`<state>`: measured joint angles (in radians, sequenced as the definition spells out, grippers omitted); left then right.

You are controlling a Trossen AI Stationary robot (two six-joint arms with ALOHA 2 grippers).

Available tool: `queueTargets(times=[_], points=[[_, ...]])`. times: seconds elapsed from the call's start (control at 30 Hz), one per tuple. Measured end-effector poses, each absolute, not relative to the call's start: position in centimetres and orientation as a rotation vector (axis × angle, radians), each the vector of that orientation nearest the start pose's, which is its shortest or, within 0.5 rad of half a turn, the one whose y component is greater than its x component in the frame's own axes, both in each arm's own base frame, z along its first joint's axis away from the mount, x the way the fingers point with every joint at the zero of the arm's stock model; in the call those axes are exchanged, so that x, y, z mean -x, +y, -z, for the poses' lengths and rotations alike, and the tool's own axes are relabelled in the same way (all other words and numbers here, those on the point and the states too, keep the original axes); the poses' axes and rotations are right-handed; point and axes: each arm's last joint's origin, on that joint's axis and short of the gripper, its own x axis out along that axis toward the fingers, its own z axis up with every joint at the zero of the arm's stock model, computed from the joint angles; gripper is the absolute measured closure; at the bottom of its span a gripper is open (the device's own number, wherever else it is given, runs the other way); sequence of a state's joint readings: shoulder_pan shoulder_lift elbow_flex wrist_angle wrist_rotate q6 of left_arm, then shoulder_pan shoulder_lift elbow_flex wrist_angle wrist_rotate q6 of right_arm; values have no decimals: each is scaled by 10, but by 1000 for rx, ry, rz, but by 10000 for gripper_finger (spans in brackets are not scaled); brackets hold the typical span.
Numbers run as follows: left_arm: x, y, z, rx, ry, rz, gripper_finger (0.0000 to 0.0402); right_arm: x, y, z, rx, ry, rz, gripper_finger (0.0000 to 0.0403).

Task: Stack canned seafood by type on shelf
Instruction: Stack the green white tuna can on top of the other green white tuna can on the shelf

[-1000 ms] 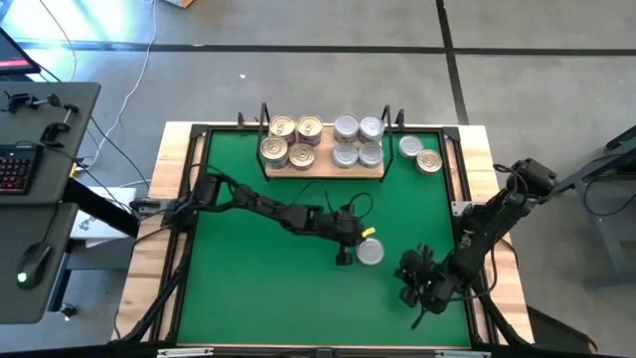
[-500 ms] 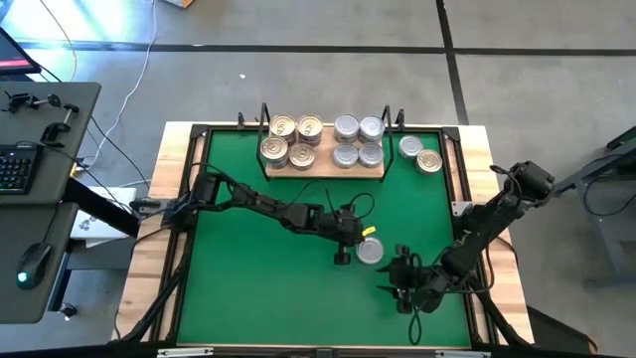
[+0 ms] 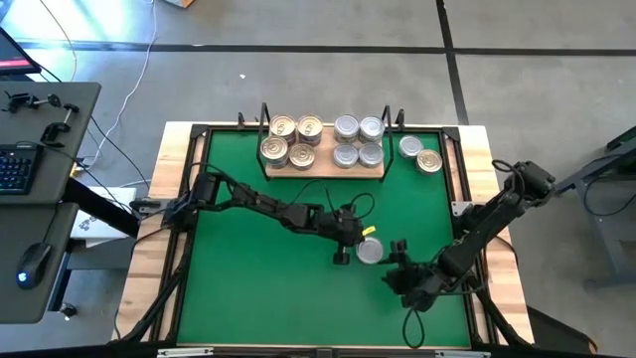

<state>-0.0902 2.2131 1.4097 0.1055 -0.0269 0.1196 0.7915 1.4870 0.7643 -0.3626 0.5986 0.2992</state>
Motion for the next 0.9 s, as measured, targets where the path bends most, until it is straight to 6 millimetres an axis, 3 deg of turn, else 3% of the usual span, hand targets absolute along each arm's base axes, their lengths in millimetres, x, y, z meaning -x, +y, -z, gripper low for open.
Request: queueTargets(times=[0.27,0.9], points=[[-465,-34,-118,-191,684,124,402,-204,173,-157,590,819,47,193],[-466,-21,-117,-258,675,156,402,-216,160,-147,541,900,70,162]])
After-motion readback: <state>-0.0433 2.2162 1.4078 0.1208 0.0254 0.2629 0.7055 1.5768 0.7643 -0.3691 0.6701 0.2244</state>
